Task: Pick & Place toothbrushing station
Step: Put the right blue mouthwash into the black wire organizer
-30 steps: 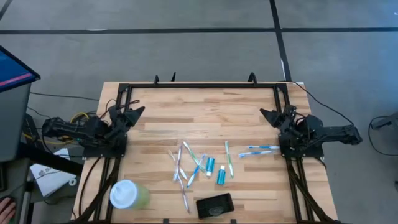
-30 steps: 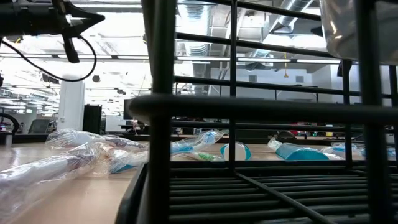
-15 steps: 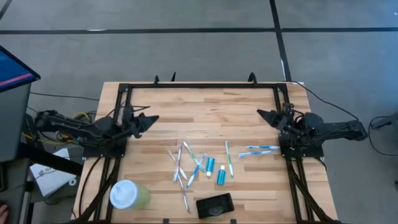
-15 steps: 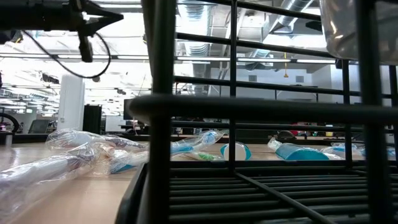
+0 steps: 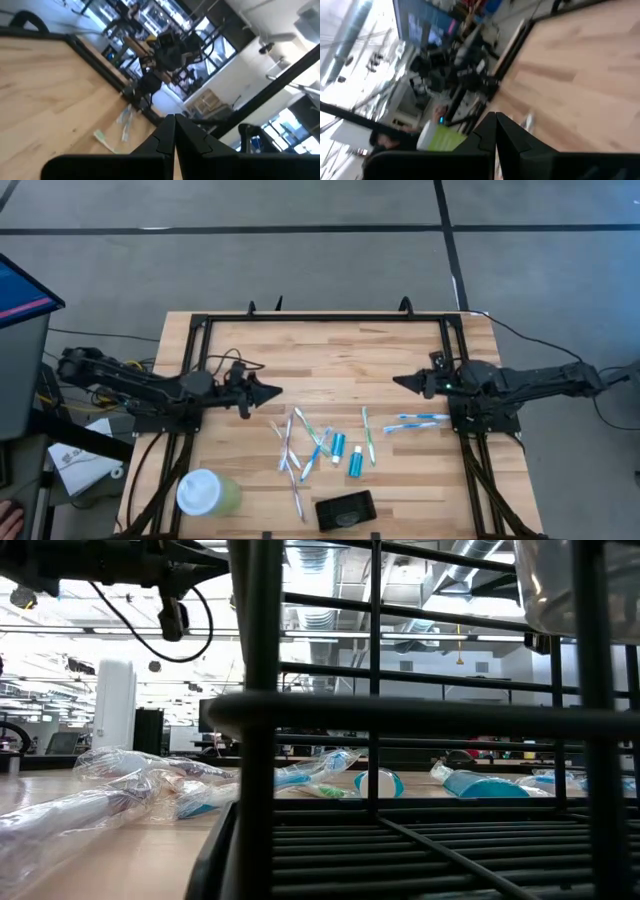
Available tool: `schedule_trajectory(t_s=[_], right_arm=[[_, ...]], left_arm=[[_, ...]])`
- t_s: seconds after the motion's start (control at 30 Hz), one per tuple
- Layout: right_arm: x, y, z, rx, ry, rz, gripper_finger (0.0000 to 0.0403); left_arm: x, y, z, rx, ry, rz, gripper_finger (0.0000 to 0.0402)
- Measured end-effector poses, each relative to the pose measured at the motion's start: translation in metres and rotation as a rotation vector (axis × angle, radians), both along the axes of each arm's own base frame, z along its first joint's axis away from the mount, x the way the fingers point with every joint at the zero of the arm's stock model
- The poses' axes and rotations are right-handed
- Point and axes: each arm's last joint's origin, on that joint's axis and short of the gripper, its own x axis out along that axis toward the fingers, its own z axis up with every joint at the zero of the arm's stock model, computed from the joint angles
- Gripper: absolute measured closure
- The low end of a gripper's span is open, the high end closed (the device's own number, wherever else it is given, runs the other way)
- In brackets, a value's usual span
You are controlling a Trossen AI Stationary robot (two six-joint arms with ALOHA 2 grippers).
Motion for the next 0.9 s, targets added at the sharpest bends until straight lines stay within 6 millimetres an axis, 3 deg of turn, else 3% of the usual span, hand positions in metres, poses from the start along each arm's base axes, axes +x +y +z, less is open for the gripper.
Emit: schedule_trajectory(t_s=[0.37,0.57,0.9], right_arm=[[0.047,0.015,-0.004,0.041,0.209,0.188,0.0403],[0.075,0.024,-0.007,0.058,0.412,0.281,0.0403],[0.106,0.033,-0.004,0.099,0.658,0.356,0.0403]], left_arm=[[0.030,-0.008,-0.003,0.005,0.098,-0.136,0.0399],[0.044,-0.011,-0.009,0.009,0.264,-0.138,0.0400],[0.046,-0.011,-0.011,0.071,0.446,-0.147,0.0400]])
